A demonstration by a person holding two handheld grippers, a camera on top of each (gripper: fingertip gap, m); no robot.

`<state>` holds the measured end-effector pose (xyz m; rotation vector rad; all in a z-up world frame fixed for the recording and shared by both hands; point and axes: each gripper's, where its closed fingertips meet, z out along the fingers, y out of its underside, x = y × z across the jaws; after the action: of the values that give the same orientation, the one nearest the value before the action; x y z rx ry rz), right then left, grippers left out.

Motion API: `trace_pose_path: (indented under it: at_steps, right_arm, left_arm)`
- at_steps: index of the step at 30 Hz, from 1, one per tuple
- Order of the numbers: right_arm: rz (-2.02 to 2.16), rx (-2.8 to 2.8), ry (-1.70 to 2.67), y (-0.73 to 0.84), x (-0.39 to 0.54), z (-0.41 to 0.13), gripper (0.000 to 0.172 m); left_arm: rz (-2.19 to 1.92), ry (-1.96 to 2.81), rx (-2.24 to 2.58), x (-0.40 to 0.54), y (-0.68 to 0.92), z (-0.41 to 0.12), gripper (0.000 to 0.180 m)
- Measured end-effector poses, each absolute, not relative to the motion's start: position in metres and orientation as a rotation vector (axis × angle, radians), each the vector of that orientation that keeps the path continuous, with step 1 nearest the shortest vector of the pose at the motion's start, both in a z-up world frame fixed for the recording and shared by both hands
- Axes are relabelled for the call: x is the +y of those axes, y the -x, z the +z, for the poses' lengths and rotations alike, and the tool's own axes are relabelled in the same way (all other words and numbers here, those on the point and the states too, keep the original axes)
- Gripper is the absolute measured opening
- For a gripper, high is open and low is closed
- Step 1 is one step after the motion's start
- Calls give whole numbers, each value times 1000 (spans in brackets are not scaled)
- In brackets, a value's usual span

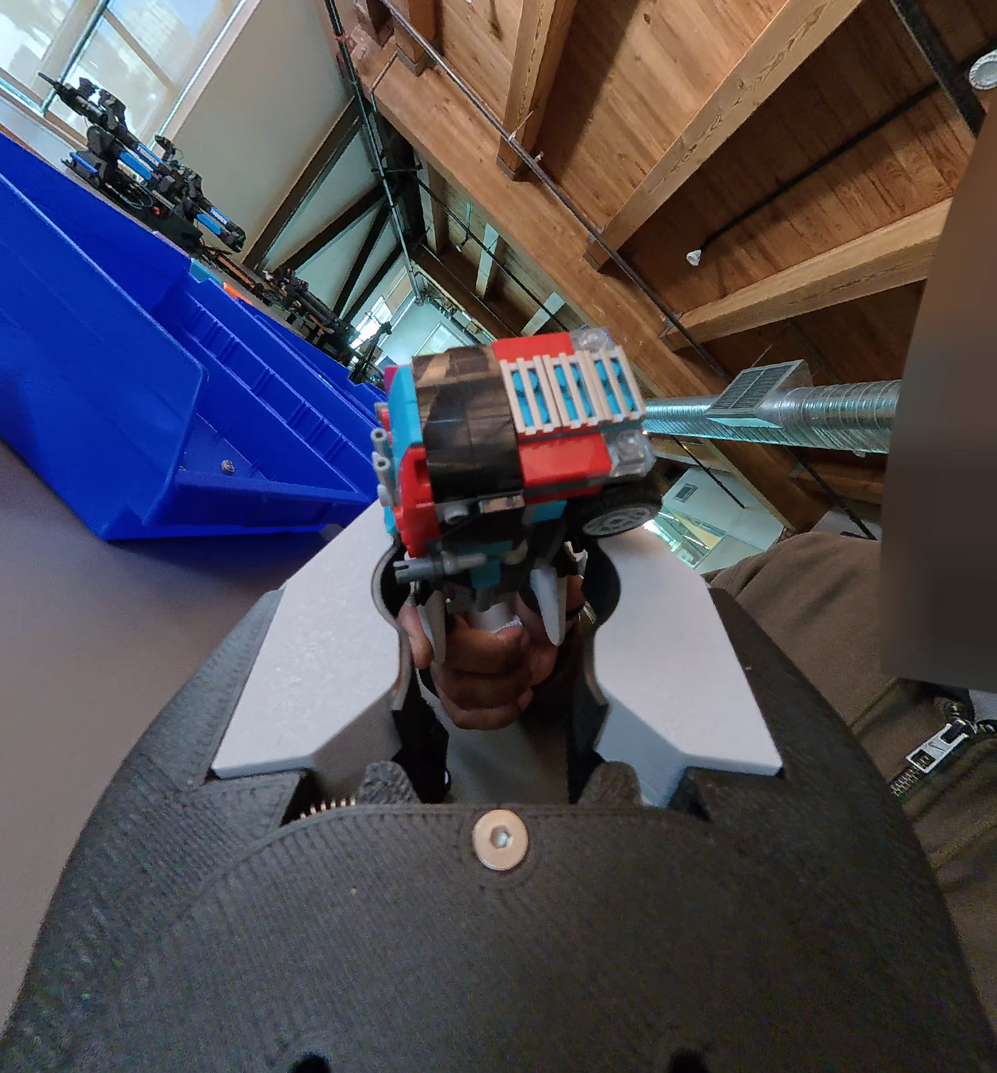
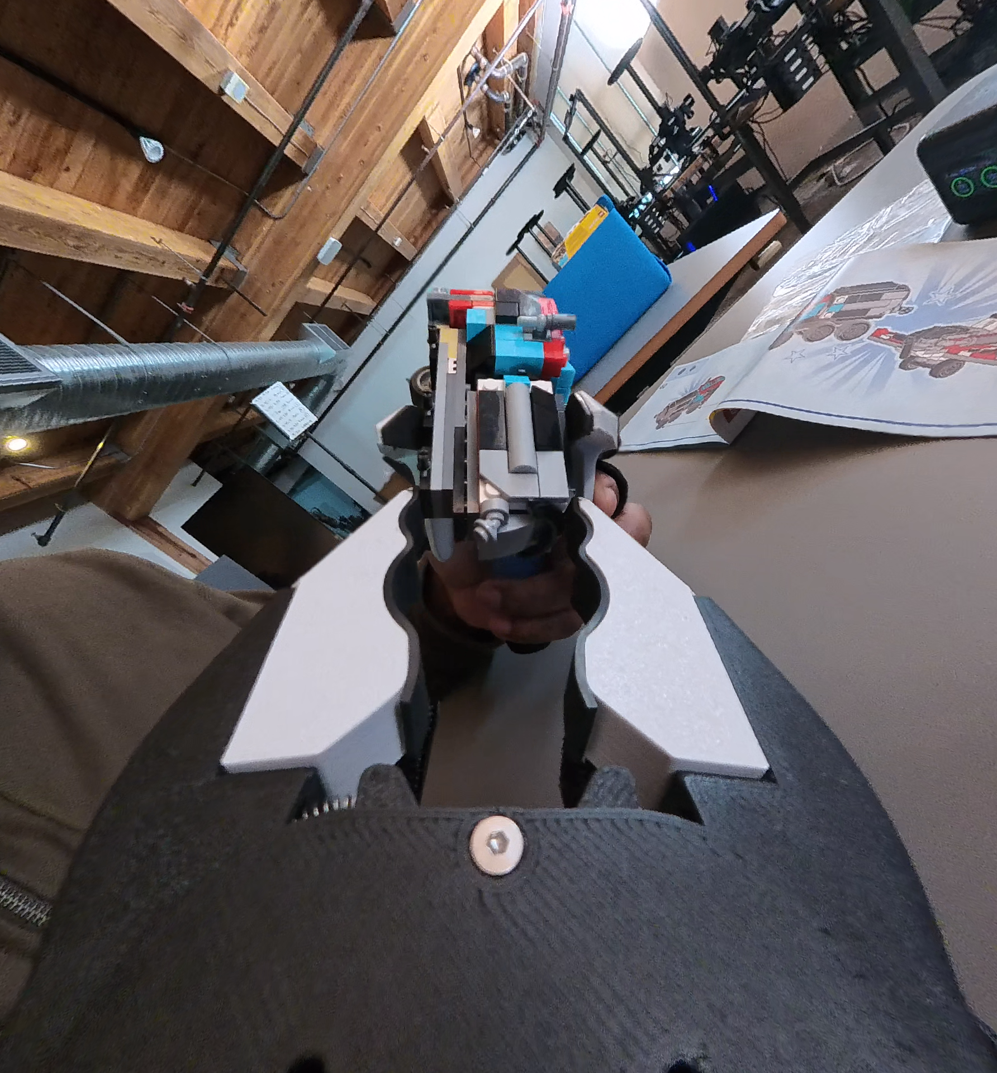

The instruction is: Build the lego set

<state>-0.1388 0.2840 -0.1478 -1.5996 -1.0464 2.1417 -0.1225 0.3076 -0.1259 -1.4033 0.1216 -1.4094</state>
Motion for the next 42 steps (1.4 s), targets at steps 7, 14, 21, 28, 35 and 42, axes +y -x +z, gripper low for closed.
trace_pose_path:
  at_steps: [7,14,21,28,35,42]
  right_arm:
    - [2150,-977,1563,138,290,-142,49]
    - [2126,-1007,1539,137,289,-141,49]
    - [2033,-1168,1519,132,288,-140,55]
    - [1728,-1364,1519,110,324,-148,54]
    - [1396,-1683,1620,80,340,-192,40]
    - [1159,-1932,1665,51,340,-233,39]
  left_arm:
    - [-1403,1426,142,307,118,-127,65]
    - [-1415,1410,135,306,115,-128,56]
    - [-1377,1373,114,308,123,-125,55]
    - [-1253,1337,134,310,137,-122,56]
    - [-1067,1363,214,313,138,-127,56]
    - [-1015,1412,272,315,132,-139,56]
